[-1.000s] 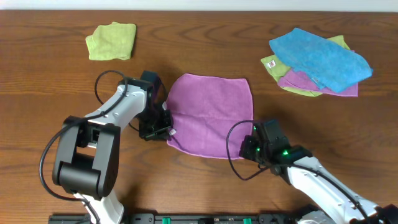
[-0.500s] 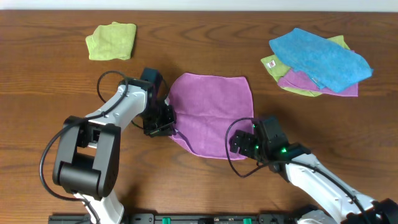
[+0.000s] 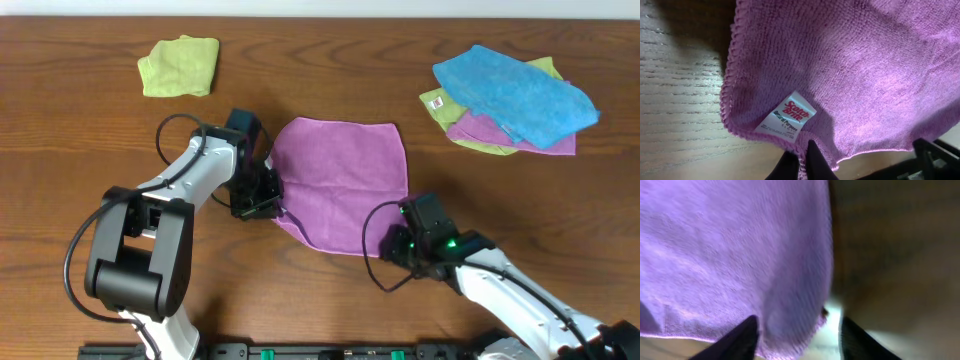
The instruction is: Fold the cloth
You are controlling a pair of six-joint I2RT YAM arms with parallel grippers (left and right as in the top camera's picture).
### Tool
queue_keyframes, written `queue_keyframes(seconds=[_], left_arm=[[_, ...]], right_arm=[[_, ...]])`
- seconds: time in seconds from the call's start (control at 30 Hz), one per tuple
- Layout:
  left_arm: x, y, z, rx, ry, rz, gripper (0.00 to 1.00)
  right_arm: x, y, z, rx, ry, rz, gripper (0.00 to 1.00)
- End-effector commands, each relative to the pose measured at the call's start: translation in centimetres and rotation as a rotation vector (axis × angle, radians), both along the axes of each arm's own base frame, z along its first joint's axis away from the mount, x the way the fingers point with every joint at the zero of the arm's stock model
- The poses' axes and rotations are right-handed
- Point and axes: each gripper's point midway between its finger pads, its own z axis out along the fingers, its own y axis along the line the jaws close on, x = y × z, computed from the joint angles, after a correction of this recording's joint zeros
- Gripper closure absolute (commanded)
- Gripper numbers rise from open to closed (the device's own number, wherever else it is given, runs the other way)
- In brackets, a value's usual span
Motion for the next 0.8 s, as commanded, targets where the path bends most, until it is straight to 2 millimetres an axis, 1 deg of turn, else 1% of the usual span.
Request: queue_keyframes(seconds=[0.0,0.07,0.13,0.23,0.3,0.47,0.57,0.63,0.73,0.77], left_arm=[[-0.2,0.0,0.3,0.001,-0.001,0.008,0.94],[-0.2,0.0,0.3,0.002,-0.001,0.008,0.94],[-0.1,0.0,0.3,0.004,-0.003,0.008,0.94],[-0.1,0.0,0.3,0.004,-0.003,0.008,0.94],[-0.1,0.0,0.3,0.004,-0.003,0.008,0.94],[-0.1,0.0,0.3,0.003,-0.003,0.008,0.94],[-0.1,0.0,0.3,0.004,-0.003,0.008,0.94],[-0.1,0.0,0.3,0.003,-0.003,0.008,0.94],[-0.1,0.0,0.3,0.004,-0.002,0.010,0.94],[-0.1,0.0,0.3,0.004,-0.001,0.012,0.94]], right_arm=[[-0.8,-0.3,-0.4,-0.026,0.029,-0.040,0.55],[-1.2,-0.5,-0.5,-0.030,0.050,-0.063,0.57],[-1.5,-1.3,-0.6,-0.068,0.058,-0.097,0.62],[-1.2,-1.9,-0.7,-0.095,0.044,-0.118,0.62],[-1.0,-2.2,-0.7,-0.111,0.031,-0.125,0.65],[0.0,-2.7,-0.5,-0.145,-0.019,-0.141,0.64],[0.3,-2.7,-0.4,-0.146,-0.033,-0.144,0.59],[0.5,-2.6,-0.3,-0.140,-0.042,-0.145,0.63],[0.6,-2.6,-0.3,-0.138,-0.046,-0.146,0.78],[0.8,-2.5,-0.3,-0.134,-0.051,-0.147,0.80]])
